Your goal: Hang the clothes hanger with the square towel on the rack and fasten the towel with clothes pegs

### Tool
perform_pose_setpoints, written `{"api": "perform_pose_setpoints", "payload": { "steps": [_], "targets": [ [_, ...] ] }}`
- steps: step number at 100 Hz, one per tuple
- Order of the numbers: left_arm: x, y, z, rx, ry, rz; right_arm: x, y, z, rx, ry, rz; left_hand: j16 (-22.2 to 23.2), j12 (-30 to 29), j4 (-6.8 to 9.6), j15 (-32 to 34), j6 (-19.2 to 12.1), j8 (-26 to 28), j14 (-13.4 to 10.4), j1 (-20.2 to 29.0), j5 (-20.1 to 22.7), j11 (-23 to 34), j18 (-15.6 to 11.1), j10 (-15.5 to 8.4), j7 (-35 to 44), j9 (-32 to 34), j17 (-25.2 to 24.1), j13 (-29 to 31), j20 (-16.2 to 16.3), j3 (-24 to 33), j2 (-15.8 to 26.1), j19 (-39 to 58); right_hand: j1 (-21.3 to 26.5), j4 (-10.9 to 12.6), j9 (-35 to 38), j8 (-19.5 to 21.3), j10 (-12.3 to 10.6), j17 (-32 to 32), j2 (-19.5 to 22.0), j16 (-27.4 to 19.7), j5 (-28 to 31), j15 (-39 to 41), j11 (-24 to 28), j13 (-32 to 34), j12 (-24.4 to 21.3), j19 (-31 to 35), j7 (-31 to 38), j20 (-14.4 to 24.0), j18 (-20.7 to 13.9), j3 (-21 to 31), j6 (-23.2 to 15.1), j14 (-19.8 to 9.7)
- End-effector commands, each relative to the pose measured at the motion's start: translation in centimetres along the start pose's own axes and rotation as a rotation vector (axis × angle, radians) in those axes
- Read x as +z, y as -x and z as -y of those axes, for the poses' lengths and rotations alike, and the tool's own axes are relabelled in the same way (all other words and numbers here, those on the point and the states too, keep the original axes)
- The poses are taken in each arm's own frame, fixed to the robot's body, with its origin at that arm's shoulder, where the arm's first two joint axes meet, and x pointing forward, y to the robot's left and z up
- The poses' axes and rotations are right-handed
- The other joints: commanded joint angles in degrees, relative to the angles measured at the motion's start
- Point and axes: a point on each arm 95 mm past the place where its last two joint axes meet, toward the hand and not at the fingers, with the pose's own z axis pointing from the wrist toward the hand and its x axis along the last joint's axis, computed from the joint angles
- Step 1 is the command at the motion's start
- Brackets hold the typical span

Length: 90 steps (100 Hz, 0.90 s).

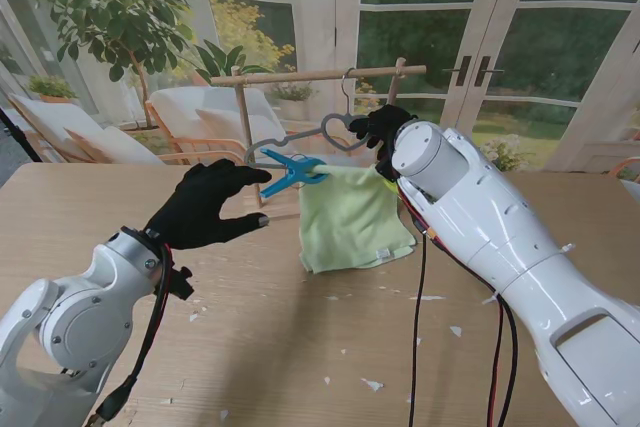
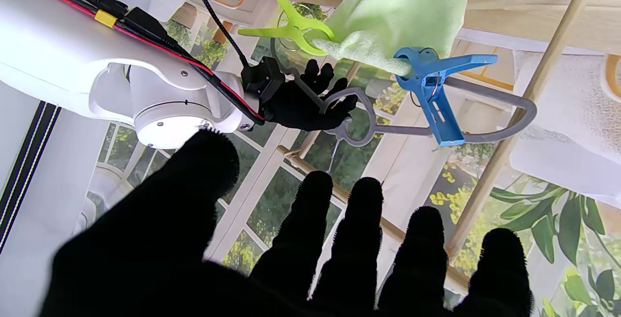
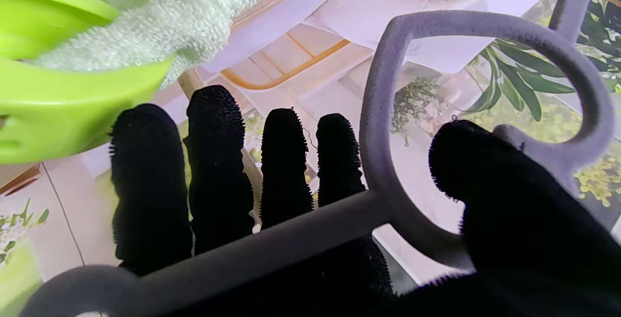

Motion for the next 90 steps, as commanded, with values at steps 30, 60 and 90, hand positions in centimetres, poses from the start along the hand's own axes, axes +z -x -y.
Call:
{"api": "perform_pose_setpoints", "payload": {
  "steps": [30, 60, 90],
  "targets": [
    [-0.1, -0.1, -0.1, -0.012, 0.002, 0.007, -1.0, -0.9, 0.0, -0.030, 0.011, -0.043, -0.1, 0.7, 0.51, -0.4, -0.7, 0.5, -0.6, -0.9, 0.6, 0.4, -0.1, -0.3, 0.8, 0.1, 0.3, -0.2, -0.5, 0.4, -0.1, -2.0, -2.9, -4.2, -7.8, -10.4, 1.6, -14.2, -5.8, -9.7, -8.5, -21.6, -12.6, -9.8, -7.9, -23.4, -9.6, 28.4, 4.8, 1.1, 3.5, 0.1],
    [0.0, 0.1, 0.0, -0.014, 0.005, 0.008, -2.3, -1.4, -0.7, -0.092, 0.033, -0.081, 0.0, 0.8, 0.50, -0.4, -0.7, 0.6, -0.6, -0.9, 0.3, 0.5, 0.1, -0.5, 0.9, -0.1, 0.4, -0.2, -0.8, 0.5, -0.3, -2.2, -4.5, -5.1, -13.2, -13.0, 0.6, -26.8, -7.0, -13.9, -13.2, -28.4, -16.5, -19.7, -9.2, -37.1, -11.3, 23.8, 1.6, 1.6, 4.3, -2.8],
    [0.2, 0.0, 0.0, -0.020, 0.013, 0.011, -4.0, -1.3, -1.4, -0.190, 0.068, -0.099, 0.0, 0.7, 0.44, -0.5, -0.9, 0.6, -0.3, -1.1, 0.1, 0.4, 0.3, -0.5, 0.9, -0.1, 0.5, -0.1, -1.0, 0.2, 0.0, -2.2, -6.4, -5.5, -22.7, -13.8, -0.4, -33.6, -5.8, -13.7, -19.4, -29.6, -16.3, -29.6, -9.0, -42.5, -14.0, 26.9, -1.1, 1.4, 6.3, -4.2]
  ]
}}
